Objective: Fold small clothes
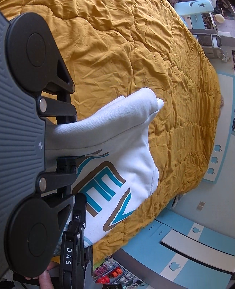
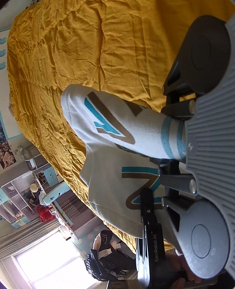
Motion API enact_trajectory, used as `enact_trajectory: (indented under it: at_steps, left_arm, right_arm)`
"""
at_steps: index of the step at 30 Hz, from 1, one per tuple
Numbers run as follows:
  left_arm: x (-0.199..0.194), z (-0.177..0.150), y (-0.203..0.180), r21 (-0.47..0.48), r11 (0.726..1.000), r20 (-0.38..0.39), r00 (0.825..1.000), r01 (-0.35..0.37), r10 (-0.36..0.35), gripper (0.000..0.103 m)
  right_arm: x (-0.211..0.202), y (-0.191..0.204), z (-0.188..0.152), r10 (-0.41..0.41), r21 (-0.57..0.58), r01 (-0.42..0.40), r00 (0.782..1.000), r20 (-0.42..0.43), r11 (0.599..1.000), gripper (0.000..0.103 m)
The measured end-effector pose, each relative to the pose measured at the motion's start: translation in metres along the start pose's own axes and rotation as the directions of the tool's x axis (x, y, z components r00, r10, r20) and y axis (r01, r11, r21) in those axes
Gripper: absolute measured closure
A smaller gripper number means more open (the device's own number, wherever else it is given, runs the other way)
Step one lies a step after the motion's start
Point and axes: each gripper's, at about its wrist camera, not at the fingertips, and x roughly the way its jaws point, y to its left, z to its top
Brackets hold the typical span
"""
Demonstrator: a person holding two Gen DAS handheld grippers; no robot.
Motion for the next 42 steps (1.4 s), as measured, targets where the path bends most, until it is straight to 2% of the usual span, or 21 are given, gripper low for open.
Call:
enact_trajectory:
  at_steps: [4, 8, 10, 12, 17, 21, 23, 26, 27, 29, 30, 31, 32, 34, 35, 37, 38, 40, 42]
  left_arm:
    - [0.011, 0.011, -0.031, -0.022, 0.996, 0.014, 0.996, 0.091, -0.091, 0.078]
    - [0.031, 0.021, -0.076, -0.027, 0.981, 0.015, 0.981, 0.194, -0.193, 0.078]
    - [0.043, 0.025, -0.096, -0.059, 0.964, 0.009, 0.966, 0.259, -0.259, 0.078]
    - [0.058, 0.027, -0.112, -0.120, 0.928, 0.013, 0.936, 0.351, -0.353, 0.078]
    - [0.094, 0.022, -0.142, -0.253, 0.832, 0.047, 0.865, 0.494, -0.499, 0.079]
    - [0.119, 0.017, -0.159, -0.269, 0.811, 0.023, 0.845, 0.519, -0.534, 0.082]
    - [0.137, 0.012, -0.160, -0.305, 0.798, -0.003, 0.838, 0.520, -0.546, 0.082]
    - [0.171, -0.004, -0.152, -0.366, 0.800, -0.052, 0.847, 0.476, -0.528, 0.083]
    - [0.185, -0.012, -0.147, -0.397, 0.799, -0.081, 0.850, 0.452, -0.521, 0.084]
    - [0.209, -0.028, -0.132, -0.454, 0.793, -0.137, 0.848, 0.405, -0.512, 0.086]
    - [0.216, -0.037, -0.122, -0.482, 0.774, -0.139, 0.837, 0.410, -0.530, 0.087]
    - [0.218, -0.043, -0.112, -0.502, 0.752, -0.124, 0.825, 0.427, -0.551, 0.088]
    - [0.216, -0.047, -0.103, -0.506, 0.749, -0.114, 0.827, 0.428, -0.550, 0.091]
    - [0.209, -0.050, -0.089, -0.476, 0.773, -0.105, 0.846, 0.419, -0.523, 0.091]
    - [0.201, -0.050, -0.081, -0.451, 0.798, -0.108, 0.863, 0.400, -0.494, 0.092]
    - [0.188, -0.047, -0.072, -0.403, 0.847, -0.105, 0.902, 0.346, -0.419, 0.092]
    - [0.178, -0.043, -0.069, -0.371, 0.866, -0.093, 0.915, 0.335, -0.393, 0.093]
    - [0.160, -0.037, -0.069, -0.326, 0.879, -0.062, 0.919, 0.349, -0.388, 0.093]
    - [0.137, -0.031, -0.080, -0.269, 0.886, -0.012, 0.918, 0.378, -0.396, 0.093]
  right_arm:
    - [-0.048, -0.037, 0.018, -0.003, -0.002, 0.003, 1.000, 0.014, 1.000, 0.084]
    - [-0.095, -0.082, 0.028, -0.029, 0.034, 0.028, 0.999, 0.028, 0.999, 0.084]
    - [-0.125, -0.108, 0.027, -0.052, 0.040, 0.051, 0.997, 0.048, 0.998, 0.084]
    - [-0.151, -0.132, 0.025, -0.069, 0.039, 0.066, 0.996, 0.065, 0.997, 0.084]
    - [-0.207, -0.205, 0.018, -0.072, 0.072, 0.065, 0.993, 0.096, 0.995, 0.083]
    - [-0.223, -0.259, 0.014, -0.067, 0.086, 0.058, 0.992, 0.103, 0.995, 0.082]
    - [-0.217, -0.289, 0.007, -0.037, 0.142, 0.024, 0.995, 0.088, 0.990, 0.082]
    - [-0.187, -0.332, -0.011, 0.023, 0.255, -0.032, 0.999, 0.040, 0.966, 0.082]
    - [-0.171, -0.343, -0.020, 0.037, 0.295, -0.038, 0.999, 0.008, 0.955, 0.077]
    - [-0.138, -0.365, -0.042, 0.029, 0.378, 0.009, 0.995, -0.094, 0.926, 0.073]
    - [-0.127, -0.373, -0.054, 0.022, 0.393, 0.031, 0.991, -0.130, 0.919, 0.070]
    - [-0.123, -0.379, -0.063, 0.034, 0.402, 0.016, 0.993, -0.116, 0.916, 0.067]
    - [-0.126, -0.387, -0.077, 0.075, 0.432, -0.048, 0.996, -0.046, 0.901, 0.066]
    - [-0.138, -0.403, -0.093, 0.102, 0.493, -0.108, 0.994, 0.038, 0.863, 0.062]
    - [-0.146, -0.409, -0.100, 0.098, 0.517, -0.119, 0.993, 0.067, 0.847, 0.061]
    - [-0.162, -0.416, -0.110, 0.072, 0.532, -0.108, 0.993, 0.090, 0.840, 0.056]
    - [-0.172, -0.416, -0.115, 0.047, 0.535, -0.093, 0.994, 0.099, 0.839, 0.055]
    - [-0.194, -0.412, -0.122, -0.023, 0.540, -0.052, 0.991, 0.131, 0.840, 0.049]
    - [-0.218, -0.395, -0.125, -0.117, 0.540, 0.014, 0.981, 0.156, 0.842, 0.048]
